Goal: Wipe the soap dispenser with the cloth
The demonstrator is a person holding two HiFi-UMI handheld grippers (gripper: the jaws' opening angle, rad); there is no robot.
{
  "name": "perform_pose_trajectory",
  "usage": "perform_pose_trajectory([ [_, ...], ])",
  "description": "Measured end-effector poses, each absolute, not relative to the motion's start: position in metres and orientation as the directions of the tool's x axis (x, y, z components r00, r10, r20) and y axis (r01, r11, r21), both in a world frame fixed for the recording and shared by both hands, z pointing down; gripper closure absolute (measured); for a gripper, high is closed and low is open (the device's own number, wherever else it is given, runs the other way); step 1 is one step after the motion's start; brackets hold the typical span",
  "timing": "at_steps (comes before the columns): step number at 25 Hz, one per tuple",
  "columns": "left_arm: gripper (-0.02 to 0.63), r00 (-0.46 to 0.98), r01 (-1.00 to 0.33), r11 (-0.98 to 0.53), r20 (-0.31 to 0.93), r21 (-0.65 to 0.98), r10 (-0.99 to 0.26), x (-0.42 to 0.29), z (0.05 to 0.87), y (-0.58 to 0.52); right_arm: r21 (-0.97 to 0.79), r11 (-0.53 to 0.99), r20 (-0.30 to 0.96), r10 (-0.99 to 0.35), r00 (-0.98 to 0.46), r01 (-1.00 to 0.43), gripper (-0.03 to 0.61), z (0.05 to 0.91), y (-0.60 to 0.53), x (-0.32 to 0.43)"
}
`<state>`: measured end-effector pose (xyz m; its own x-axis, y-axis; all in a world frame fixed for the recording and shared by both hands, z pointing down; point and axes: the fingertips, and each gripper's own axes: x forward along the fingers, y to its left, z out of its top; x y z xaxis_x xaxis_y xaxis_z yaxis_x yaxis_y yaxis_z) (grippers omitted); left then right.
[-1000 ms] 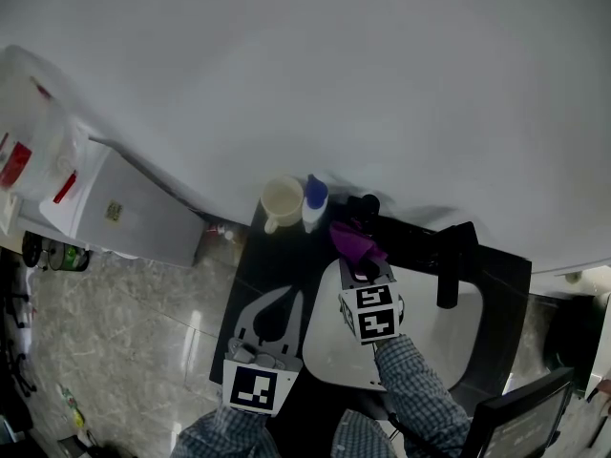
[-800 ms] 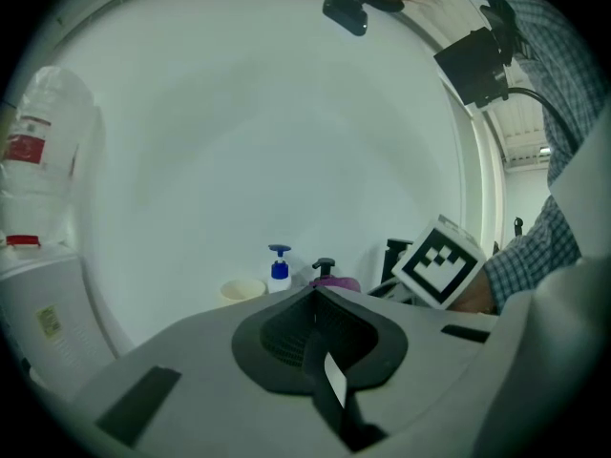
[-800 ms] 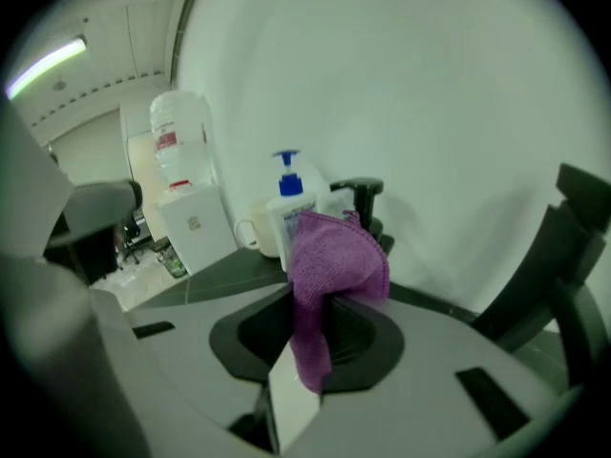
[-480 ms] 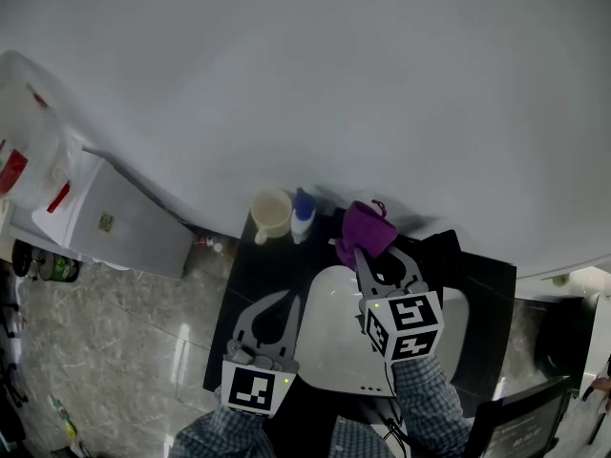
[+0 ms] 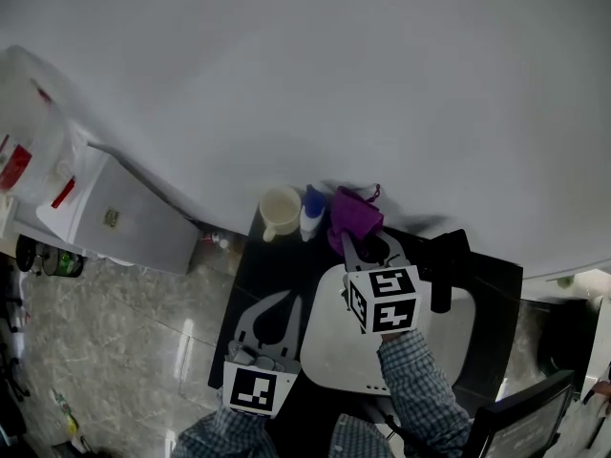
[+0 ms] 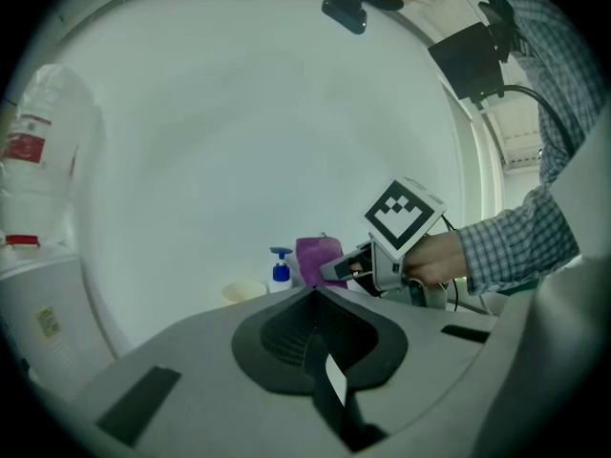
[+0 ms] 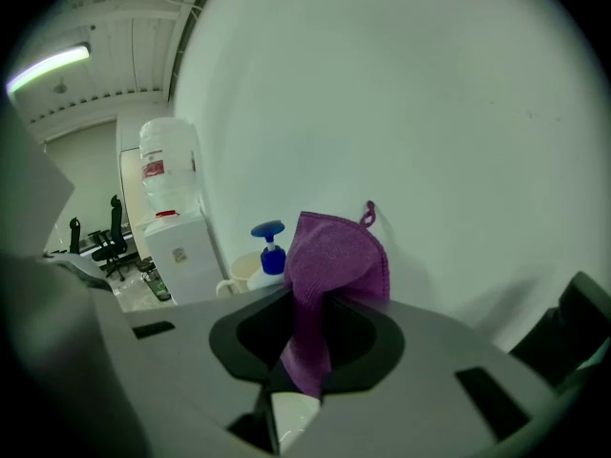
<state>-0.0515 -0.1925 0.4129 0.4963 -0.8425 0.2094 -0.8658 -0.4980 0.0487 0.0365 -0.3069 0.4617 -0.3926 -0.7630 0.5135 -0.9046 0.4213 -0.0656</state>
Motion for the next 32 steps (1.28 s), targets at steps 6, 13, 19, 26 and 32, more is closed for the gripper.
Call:
perform_pose_trajectory([
  [6, 0.612, 0.484, -0.872, -0.487, 0.222, 0.045, -0.846, -0.059, 0.414, -0.192, -0.082, 0.449, 0.592, -0.696, -0.406, -0.89, 0.502, 0.507, -0.297, 0.018],
  [13, 0.612, 0.481, -0.873, -0.487, 0.232, 0.035, -0.845, -0.061, 0.419, -0.191, -0.08, 0.461, 0.643, -0.653, -0.399, -0.884, 0.502, 0.54, -0.286, 0.026],
  [19, 0.612, 0.495, -0.866, -0.499, 0.227, 0.047, -0.839, -0.052, 0.419, -0.19, -0.036, 0.435, 0.692, -0.639, -0.336, -0.9, 0.502, 0.558, -0.271, 0.05],
  [26, 0.612, 0.513, -0.855, -0.517, 0.209, 0.037, -0.833, -0.041, 0.413, -0.189, -0.001, 0.408, 0.691, -0.66, -0.296, -0.913, 0.502, 0.544, -0.262, 0.076],
  [32, 0.612, 0.503, -0.862, -0.504, 0.209, 0.051, -0.839, -0.039, 0.411, -0.194, 0.077, 0.471, 0.604, -0.723, -0.335, -0.879, 0.502, 0.481, -0.259, 0.071],
])
